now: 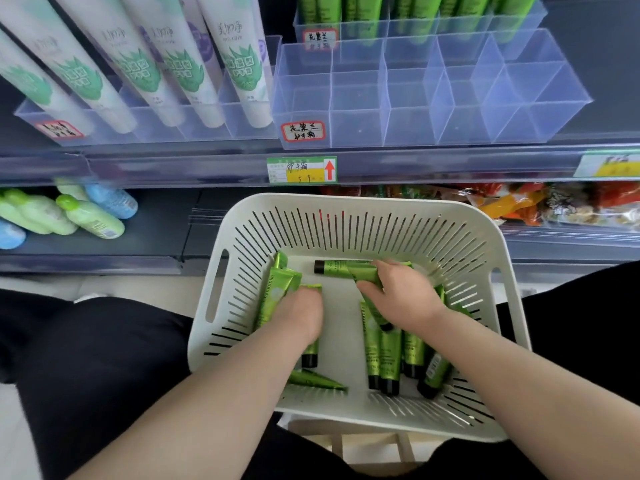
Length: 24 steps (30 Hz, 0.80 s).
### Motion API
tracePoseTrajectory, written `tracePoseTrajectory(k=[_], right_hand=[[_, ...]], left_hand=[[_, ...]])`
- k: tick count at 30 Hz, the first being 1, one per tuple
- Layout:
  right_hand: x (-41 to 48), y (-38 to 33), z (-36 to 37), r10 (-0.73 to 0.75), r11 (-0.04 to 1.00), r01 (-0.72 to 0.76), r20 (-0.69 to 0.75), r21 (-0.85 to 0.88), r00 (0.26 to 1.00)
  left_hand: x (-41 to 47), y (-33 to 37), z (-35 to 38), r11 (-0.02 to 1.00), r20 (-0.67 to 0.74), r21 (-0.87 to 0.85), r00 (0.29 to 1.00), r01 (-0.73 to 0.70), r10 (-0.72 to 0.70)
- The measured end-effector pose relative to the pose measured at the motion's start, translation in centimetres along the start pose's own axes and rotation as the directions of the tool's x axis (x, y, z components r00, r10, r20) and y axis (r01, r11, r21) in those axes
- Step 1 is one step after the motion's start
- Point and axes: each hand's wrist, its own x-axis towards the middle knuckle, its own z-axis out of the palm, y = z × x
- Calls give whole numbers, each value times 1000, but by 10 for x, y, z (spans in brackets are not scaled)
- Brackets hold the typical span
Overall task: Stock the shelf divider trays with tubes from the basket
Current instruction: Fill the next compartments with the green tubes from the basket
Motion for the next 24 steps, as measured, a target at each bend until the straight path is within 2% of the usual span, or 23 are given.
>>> tracePoseTrajectory(k=[4, 9, 11, 15, 17, 21, 24], right_hand=[[-4, 4, -9, -4, 999, 6, -54, 52, 999], [-5, 9, -15, 20, 997, -14, -87, 74, 996], [-4, 8, -14, 31, 995, -22, -97, 93, 995], [-1, 6, -18, 34, 994, -25, -87, 104, 996], [-1, 6, -22, 29, 996, -23, -76, 87, 997], [-6, 2, -31, 9, 997, 1, -129, 78, 992], [-10, -3, -44, -9, 995, 29, -195, 96, 981]], left_hand=[[11, 16, 5, 994, 34, 27, 994, 107, -108], [18, 32, 14, 990, -27, -51, 991, 133, -134], [19, 32, 19, 991, -33, -61, 992, 118, -120], [18, 25, 18, 999, 4, 38, 1000, 18, -18], [15, 20, 11, 999, -73, -36, 997, -11, 8], [5, 10, -12, 949, -303, -296, 953, -105, 11], [-7, 11, -36, 886, -366, -423, 930, -191, 26]])
